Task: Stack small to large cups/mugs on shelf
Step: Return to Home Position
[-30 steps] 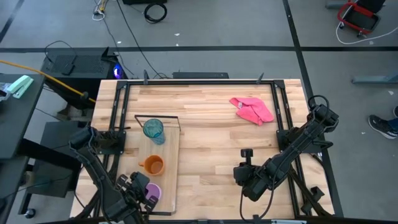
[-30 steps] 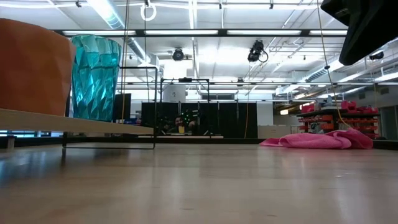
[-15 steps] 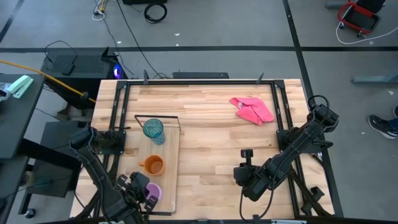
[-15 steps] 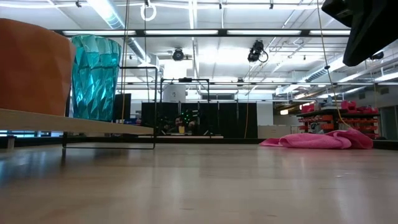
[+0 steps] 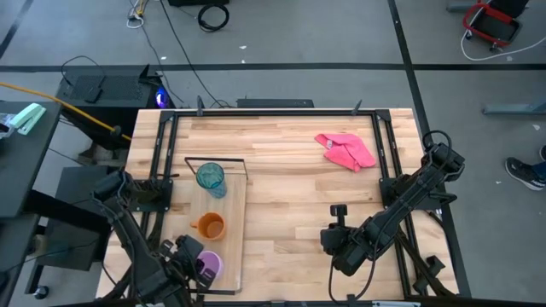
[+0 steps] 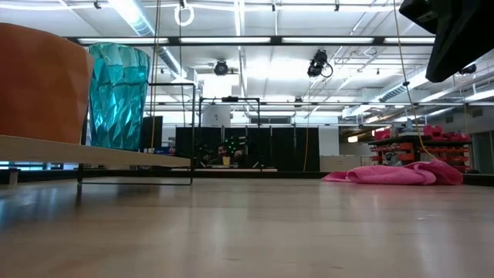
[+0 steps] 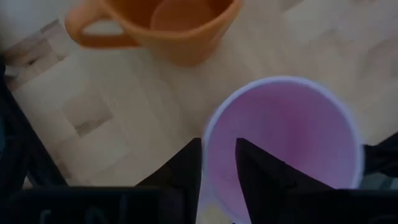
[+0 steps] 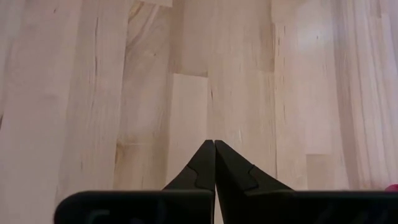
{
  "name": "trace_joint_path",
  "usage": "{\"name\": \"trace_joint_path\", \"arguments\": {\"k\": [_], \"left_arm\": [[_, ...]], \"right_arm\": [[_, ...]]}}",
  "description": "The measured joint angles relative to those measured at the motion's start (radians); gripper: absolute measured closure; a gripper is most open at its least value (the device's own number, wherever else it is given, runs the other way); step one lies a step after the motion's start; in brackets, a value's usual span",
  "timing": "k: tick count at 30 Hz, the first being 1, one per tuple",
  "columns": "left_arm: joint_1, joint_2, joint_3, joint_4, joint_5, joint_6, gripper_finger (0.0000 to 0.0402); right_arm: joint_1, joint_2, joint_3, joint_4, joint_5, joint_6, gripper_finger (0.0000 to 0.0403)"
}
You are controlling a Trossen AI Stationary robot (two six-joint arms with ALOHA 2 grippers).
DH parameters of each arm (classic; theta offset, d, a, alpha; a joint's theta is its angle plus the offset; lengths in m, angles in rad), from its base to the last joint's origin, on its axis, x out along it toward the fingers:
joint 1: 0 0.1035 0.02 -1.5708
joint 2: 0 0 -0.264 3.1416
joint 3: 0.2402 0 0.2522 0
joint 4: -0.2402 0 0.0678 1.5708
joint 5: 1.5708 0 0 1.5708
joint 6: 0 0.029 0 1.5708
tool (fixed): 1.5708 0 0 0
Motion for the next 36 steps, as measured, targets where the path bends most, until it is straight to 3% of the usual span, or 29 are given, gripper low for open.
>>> {"name": "trace_joint_path", "arguments": {"k": [13,15,20,24,30,36], "left_arm": [[-0.012,-0.006,0.147,-0.158,-0.269,0.035,0.0294],[-0.017,-0.02,0.145,-0.156,-0.355,0.09,0.0294],[-0.018,-0.032,0.145,-0.156,-0.701,0.305,0.03],[-0.017,-0.032,0.145,-0.157,-0.86,0.48,0.0307],[-0.015,-0.032,0.145,-0.157,-0.974,0.715,0.0318],[-0.015,-0.032,0.144,-0.157,-1.0,0.877,0.0329]], "right_arm": [[0.0,0.0,0.0,0.05,0.002,-0.077,0.0395],[-0.001,0.0,0.0,0.077,0.014,-0.12,0.0395],[-0.029,0.0,0.0,0.152,0.072,-0.25,0.0395],[-0.078,0.0,0.0,0.177,0.089,-0.33,0.0395],[-0.172,0.0,0.0,0.193,0.169,-0.418,0.0395],[-0.254,0.0,0.0,0.235,0.181,-0.417,0.0395]]}}
